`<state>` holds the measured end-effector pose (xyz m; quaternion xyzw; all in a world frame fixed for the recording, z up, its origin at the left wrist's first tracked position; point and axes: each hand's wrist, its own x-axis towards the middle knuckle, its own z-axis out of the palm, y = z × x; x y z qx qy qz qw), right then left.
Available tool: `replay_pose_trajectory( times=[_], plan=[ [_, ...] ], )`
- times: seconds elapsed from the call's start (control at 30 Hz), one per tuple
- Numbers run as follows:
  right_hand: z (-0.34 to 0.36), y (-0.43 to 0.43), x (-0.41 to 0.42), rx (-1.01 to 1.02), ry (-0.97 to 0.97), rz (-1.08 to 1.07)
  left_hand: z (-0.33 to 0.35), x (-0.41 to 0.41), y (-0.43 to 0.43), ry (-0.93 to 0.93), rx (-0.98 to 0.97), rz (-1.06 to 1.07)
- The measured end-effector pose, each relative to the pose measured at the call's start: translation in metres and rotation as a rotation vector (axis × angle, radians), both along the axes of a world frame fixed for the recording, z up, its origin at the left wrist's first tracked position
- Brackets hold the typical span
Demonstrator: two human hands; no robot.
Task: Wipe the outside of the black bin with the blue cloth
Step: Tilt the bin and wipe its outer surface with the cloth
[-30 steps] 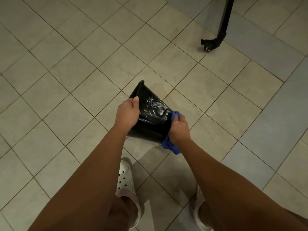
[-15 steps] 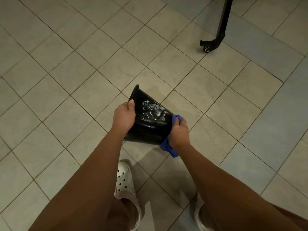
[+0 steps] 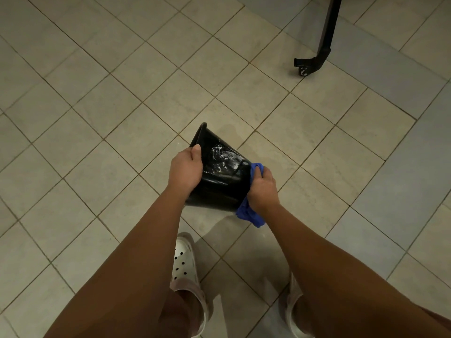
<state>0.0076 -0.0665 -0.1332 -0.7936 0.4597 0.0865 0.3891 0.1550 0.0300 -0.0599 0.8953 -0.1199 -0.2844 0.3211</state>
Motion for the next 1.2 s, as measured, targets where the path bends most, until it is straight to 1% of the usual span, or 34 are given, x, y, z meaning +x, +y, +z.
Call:
replay_pose_trajectory(
  times=[0.1, 0.17, 0.2, 0.27, 0.33, 0.4, 0.57, 0.63, 0.8, 0.93, 1.0, 1.07, 1.13, 1.2],
  plan=[
    [-0.001, 0.016, -0.010, -0.038, 0.000, -0.007, -0.002, 0.000, -0.001, -0.044, 0.025, -0.021],
    [-0.002, 0.030, -0.016, -0.156, 0.041, 0.087, -0.002, 0.001, -0.001, -0.051, 0.035, -0.009],
    [-0.004, 0.036, -0.019, -0.222, 0.039, 0.144, -0.002, 0.001, 0.000, -0.039, 0.033, 0.008],
    [-0.004, 0.041, -0.019, -0.284, -0.005, 0.217, -0.003, 0.003, 0.000, 0.000, 0.019, 0.050],
    [-0.002, 0.040, -0.017, -0.292, -0.021, 0.297, -0.004, 0.004, 0.000, 0.030, 0.012, 0.075],
    [0.000, 0.036, -0.015, -0.309, -0.049, 0.329, -0.006, 0.004, 0.001, 0.042, 0.007, 0.090],
    [-0.003, 0.042, -0.008, -0.287, 0.045, 0.204, -0.005, 0.003, 0.001, 0.041, -0.004, 0.094],
    [-0.003, 0.046, -0.008, -0.303, 0.061, 0.194, -0.004, 0.003, 0.001, 0.027, -0.005, 0.089],
    [0.000, 0.048, -0.010, -0.348, -0.043, 0.309, -0.007, 0.006, 0.005, 0.039, 0.006, 0.117],
    [-0.001, 0.033, -0.004, -0.349, -0.056, 0.401, -0.006, 0.007, 0.005, 0.060, -0.004, 0.124],
    [0.003, 0.024, -0.002, -0.274, -0.006, 0.370, -0.005, 0.005, 0.004, 0.069, -0.010, 0.113],
    [0.005, 0.020, -0.001, -0.195, 0.049, 0.282, -0.003, 0.003, 0.002, 0.059, -0.012, 0.092],
    [0.007, 0.023, -0.001, -0.196, 0.062, 0.245, -0.002, 0.002, 0.001, 0.046, -0.011, 0.073],
    [0.007, 0.032, -0.003, -0.252, 0.031, 0.282, -0.001, 0.003, 0.001, 0.039, 0.000, 0.061]
  ],
)
